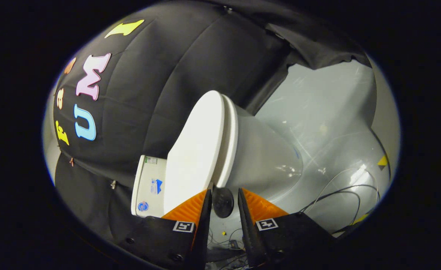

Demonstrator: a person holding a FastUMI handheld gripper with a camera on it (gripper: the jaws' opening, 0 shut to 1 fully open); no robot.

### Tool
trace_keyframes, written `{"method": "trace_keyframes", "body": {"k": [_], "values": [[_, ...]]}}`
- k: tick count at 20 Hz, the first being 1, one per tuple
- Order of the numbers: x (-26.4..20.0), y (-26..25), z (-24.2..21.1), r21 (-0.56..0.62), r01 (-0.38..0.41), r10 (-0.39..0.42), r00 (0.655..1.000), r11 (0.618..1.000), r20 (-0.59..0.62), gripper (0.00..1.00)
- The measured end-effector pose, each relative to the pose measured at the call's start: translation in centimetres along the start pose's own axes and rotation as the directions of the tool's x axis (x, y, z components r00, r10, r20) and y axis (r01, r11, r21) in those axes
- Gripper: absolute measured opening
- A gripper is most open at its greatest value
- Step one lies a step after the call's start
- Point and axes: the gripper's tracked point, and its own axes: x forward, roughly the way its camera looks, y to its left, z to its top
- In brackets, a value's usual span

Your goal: Open the toilet lid.

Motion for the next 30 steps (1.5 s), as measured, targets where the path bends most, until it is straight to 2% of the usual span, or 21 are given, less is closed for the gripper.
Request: {"method": "trace_keyframes", "body": {"k": [1, 3, 6, 7, 8, 14, 15, 16, 22, 25, 30], "values": [[0.1, -0.1, -0.3, -0.004, 0.005, -0.005, 1.0, 1.0, -0.004, 0.45], [0.3, -0.1, -0.2, -0.008, 0.016, -0.016, 1.0, 1.0, 0.003, 0.25], [0.2, -0.2, 0.0, 0.012, 0.01, -0.009, 1.0, 1.0, -0.011, 0.26], [-1.4, 0.0, -0.2, 0.039, 0.012, -0.012, 1.0, 0.999, -0.013, 0.26], [-0.2, -0.3, -0.1, 0.077, 0.013, -0.012, 1.0, 0.997, -0.022, 0.16], [-0.2, -0.4, -0.3, 0.079, 0.001, 0.003, 0.999, 0.997, -0.039, 0.16], [-0.4, -0.2, 0.1, 0.109, -0.015, 0.018, 0.999, 0.994, -0.026, 0.16], [0.1, 0.6, 0.0, 0.114, -0.023, 0.028, 0.999, 0.993, -0.038, 0.05], [-0.7, 0.2, 0.1, 0.057, 0.005, -0.004, 1.0, 0.998, -0.023, 0.05], [-0.9, 0.9, 0.4, 0.062, 0.028, -0.028, 1.0, 0.998, -0.014, 0.05], [-1.8, 3.4, 1.1, -0.022, 0.062, -0.062, 0.998, 0.998, 0.024, 0.05]]}}
